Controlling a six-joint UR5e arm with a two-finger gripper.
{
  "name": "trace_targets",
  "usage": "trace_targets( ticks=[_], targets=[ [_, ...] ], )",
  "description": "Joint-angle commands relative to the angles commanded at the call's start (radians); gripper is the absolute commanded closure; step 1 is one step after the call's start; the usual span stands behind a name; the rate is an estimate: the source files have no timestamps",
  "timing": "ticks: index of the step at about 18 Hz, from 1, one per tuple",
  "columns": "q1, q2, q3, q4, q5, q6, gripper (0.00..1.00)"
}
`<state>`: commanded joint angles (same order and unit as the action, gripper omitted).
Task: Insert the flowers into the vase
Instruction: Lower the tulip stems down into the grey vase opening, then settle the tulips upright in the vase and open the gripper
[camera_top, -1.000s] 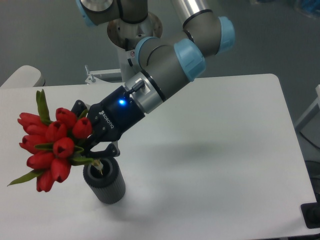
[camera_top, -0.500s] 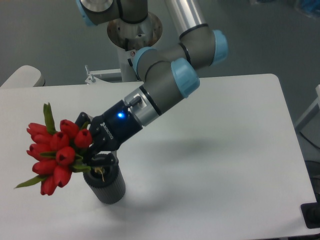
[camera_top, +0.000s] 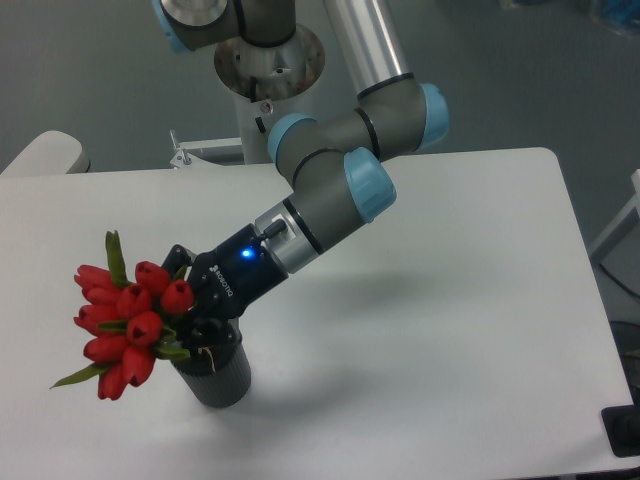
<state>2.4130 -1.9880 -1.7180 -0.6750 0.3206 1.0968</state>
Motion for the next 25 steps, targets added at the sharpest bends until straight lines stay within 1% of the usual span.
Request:
trace_targets(
  ticks=[2, 6, 9, 13, 15, 17, 18, 20, 22, 23, 25],
  targets=[
    [0.003, -0.002, -0.005, 0.0, 0.0, 0.003, 0.72],
    [0.006, -0.032, -0.006, 0.0, 0.0, 0.031, 0.7],
    [0.015, -0.041, -0.018, 0.0, 0.0, 0.051, 0.69],
    [0.029, -0.044, -0.028, 0.0, 0.0, 0.075, 0.64],
    [0.034, -0.049, -0.029, 0.0, 0.002, 0.077, 0.58],
    [0.035, -0.051, -0.029, 0.0, 0.0, 0.077, 0.41],
    [0.041, -0.051, -0.029, 0.0, 0.0, 0.077, 0.38],
    [0.046, -0.051, -0.031, -0.002, 0.002, 0.077, 0.26],
    [0.048, -0.051, -0.034, -0.002, 0.002, 0.077, 0.09],
    [0.049, -0.052, -0.035, -0.002, 0.002, 0.077, 0.06],
    [0.06, -0.052, -0.037, 0.0, 0.003, 0.077, 0.04]
  ],
)
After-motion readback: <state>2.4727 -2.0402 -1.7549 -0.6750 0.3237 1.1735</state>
